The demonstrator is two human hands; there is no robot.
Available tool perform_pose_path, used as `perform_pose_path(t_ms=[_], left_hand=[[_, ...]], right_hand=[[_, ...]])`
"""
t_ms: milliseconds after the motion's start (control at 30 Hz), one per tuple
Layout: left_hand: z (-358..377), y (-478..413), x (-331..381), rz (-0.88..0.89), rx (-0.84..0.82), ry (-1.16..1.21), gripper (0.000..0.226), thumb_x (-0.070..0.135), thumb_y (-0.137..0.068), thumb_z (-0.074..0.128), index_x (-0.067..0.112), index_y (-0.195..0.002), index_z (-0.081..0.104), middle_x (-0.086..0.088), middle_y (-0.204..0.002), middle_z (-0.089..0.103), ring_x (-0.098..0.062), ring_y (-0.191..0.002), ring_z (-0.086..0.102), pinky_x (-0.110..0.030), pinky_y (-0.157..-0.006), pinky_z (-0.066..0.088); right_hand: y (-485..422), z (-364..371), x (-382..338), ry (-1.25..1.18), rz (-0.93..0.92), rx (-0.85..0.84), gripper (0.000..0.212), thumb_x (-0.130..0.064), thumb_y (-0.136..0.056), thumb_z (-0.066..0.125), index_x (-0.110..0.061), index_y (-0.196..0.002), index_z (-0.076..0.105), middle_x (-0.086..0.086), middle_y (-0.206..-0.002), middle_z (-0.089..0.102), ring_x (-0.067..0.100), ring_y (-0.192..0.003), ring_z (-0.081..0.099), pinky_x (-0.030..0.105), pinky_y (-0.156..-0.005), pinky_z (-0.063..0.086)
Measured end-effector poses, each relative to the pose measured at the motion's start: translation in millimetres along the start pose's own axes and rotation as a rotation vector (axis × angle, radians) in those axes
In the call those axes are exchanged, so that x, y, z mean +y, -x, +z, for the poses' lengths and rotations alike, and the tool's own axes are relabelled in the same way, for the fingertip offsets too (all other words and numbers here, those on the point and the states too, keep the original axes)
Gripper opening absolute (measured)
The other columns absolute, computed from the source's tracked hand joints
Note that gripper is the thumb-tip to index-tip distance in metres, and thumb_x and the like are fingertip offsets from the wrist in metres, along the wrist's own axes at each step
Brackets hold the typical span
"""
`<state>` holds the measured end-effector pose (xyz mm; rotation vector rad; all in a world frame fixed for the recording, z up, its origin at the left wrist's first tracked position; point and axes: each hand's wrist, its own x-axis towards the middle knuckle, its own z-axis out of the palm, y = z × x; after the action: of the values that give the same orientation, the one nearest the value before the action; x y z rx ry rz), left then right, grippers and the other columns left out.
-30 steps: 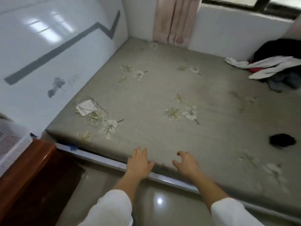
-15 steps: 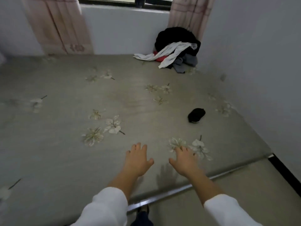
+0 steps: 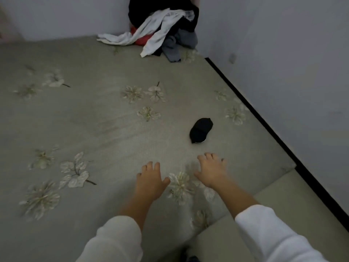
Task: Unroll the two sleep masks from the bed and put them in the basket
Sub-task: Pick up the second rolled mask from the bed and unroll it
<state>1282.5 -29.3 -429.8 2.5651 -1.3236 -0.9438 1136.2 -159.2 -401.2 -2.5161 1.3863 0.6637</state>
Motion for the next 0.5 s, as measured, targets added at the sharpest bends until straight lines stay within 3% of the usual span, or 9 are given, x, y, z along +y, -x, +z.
perform_pose_path(t_ms=[200, 400, 500], left_hand=[[-6, -92, 50, 0.012, 0.038, -0.021, 0.066, 0.045, -0.091, 0.043, 0.014, -0.146, 0.024, -0.010, -0.153, 0.027, -0.028, -0.140, 0.026, -0.044, -0.111, 0.028], [39, -170, 82, -0.207, 0.029, 0.066, 0.068, 0.050, -0.090, 0.044, 0.016, -0.145, 0.024, -0.007, -0.152, 0.030, -0.026, -0.138, 0.030, -0.043, -0.109, 0.032], [68, -201, 88, -0.290, -0.010, 0.123, 0.071, 0.052, -0.091, 0.043, 0.017, -0.148, 0.019, -0.006, -0.157, 0.021, -0.026, -0.143, 0.021, -0.045, -0.112, 0.029]], right_hand=[[-105, -16, 57, 0.023, -0.024, -0.003, 0.055, -0.043, -0.089, 0.048, -0.021, -0.137, 0.037, 0.008, -0.144, 0.038, 0.026, -0.132, 0.032, 0.053, -0.108, 0.024], [-214, 9, 106, 0.014, -0.119, -0.083, 0.055, -0.044, -0.089, 0.047, -0.020, -0.137, 0.037, 0.007, -0.142, 0.042, 0.027, -0.130, 0.036, 0.052, -0.106, 0.028], [-261, 27, 126, -0.020, -0.127, -0.081, 0.055, -0.046, -0.089, 0.047, -0.020, -0.137, 0.037, 0.007, -0.143, 0.042, 0.027, -0.131, 0.037, 0.051, -0.104, 0.030]])
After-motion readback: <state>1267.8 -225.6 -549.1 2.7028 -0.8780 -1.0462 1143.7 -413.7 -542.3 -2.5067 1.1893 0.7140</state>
